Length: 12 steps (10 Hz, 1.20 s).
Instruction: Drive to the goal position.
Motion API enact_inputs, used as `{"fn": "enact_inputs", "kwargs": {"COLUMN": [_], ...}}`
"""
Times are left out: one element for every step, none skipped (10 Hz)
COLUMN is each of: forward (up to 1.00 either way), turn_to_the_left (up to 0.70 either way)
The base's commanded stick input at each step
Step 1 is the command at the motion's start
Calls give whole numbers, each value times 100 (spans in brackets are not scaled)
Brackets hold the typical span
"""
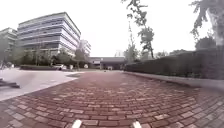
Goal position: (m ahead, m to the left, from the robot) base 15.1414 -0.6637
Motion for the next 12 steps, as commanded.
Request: {"fn": "enact_inputs", "kwargs": {"forward": [70, 70, 70, 70, 70, 70, 70, 70, 70, 70, 70, 70], "turn_to_the_left": [0, 0, 0, 0, 0, 0, 0, 0, 0, 0, 0, 0]}}
